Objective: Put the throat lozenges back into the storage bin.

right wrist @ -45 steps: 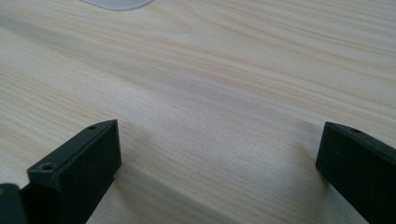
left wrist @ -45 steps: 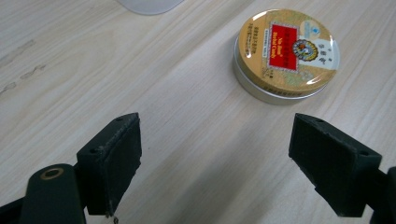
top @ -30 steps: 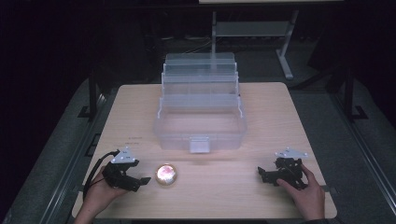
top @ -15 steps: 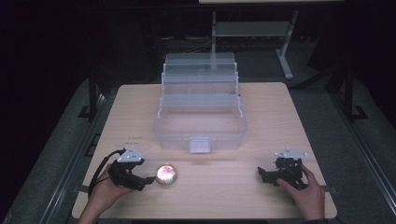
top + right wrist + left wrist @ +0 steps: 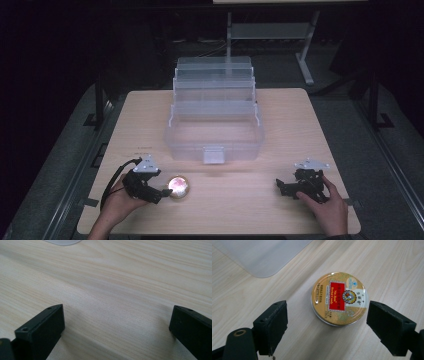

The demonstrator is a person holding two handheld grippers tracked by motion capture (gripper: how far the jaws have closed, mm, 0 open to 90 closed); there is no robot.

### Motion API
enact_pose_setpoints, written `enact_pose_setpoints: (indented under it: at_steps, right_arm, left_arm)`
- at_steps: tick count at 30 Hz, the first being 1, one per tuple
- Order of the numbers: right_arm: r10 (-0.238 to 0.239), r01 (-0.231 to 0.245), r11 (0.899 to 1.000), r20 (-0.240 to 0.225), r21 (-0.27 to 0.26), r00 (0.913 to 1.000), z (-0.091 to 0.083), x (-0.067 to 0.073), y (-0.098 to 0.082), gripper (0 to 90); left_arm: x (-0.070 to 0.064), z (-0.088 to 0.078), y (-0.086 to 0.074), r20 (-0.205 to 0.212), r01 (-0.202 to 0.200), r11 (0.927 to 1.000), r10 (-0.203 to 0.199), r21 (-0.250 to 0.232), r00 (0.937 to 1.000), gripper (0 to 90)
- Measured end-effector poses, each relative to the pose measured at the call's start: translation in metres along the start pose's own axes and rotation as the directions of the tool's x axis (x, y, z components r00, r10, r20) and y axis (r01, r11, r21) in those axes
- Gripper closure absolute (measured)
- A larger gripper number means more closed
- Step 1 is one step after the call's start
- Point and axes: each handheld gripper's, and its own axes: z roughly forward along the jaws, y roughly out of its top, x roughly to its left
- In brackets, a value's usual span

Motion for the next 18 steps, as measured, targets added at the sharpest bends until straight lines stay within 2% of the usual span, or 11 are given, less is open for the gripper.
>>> enact_pose_setpoints:
  at_steps: [10,18]
  right_arm:
    - [0.000,0.000,1.000,0.000,0.000,1.0000,0.000,0.000,0.000,0.0]
    - [0.000,0.000,1.000,0.000,0.000,1.0000,0.000,0.000,0.000,0.0]
  left_arm:
    - [-0.004,0.007,0.010,0.019,-0.012,0.9997,0.012,0.022,0.9998,16.4]
    - [-0.007,0.013,0.018,0.026,-0.031,0.9973,0.029,0.067,0.9992,16.3]
